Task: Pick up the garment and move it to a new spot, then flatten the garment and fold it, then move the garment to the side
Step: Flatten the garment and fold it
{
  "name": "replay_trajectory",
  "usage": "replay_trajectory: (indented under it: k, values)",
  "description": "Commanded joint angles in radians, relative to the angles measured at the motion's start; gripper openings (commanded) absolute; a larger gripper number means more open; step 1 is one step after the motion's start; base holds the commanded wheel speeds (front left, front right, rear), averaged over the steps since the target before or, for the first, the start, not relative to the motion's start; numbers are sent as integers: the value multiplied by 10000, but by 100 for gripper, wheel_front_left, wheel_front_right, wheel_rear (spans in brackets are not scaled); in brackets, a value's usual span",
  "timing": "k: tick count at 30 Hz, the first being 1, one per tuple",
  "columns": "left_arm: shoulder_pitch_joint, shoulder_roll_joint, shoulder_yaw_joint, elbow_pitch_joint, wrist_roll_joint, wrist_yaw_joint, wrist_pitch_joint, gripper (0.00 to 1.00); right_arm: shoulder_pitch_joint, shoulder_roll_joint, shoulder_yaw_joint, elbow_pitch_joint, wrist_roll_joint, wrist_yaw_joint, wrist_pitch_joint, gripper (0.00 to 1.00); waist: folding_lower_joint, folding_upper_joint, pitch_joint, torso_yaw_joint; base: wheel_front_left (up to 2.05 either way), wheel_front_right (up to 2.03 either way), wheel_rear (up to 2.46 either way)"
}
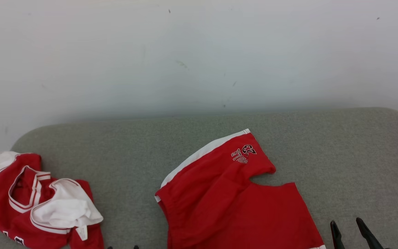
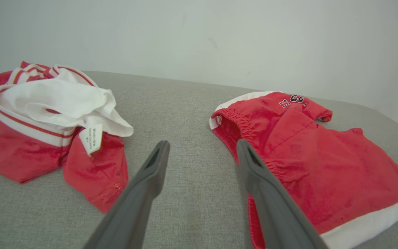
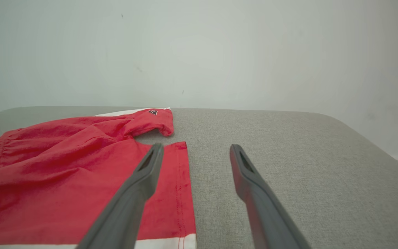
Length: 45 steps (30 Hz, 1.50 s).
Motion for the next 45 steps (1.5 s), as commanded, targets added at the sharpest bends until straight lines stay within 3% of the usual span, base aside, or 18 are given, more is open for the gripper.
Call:
replay_trajectory:
  k: [1,8,14,21,45]
  values:
    - [111,22,-33,-14,41,5,-3,100,-171,-74,-48,-124,56,-19,9,100,0,0,9,-12,0,0,0]
    - [-104,41,-627,1009,-1,-575,9,100,-138,-730,554,366,515,-19,180,100,0,0,61,0,0,0,0]
    - [-360,88,-1230,1300,-442,-1029,908,100,-461,-1179,1240,1053,1085,-19,1656,100,0,0,236,-23,0,0,0]
    - [-519,231,-1771,1545,-594,-1192,1530,100,-1168,-1198,2076,2109,1274,-19,2391,100,0,0,547,-56,0,0,0]
    - [-1103,516,-2566,2014,-1230,-1347,1516,100,-2174,-1186,3493,3503,2151,-19,1873,100,0,0,944,-98,0,0,0]
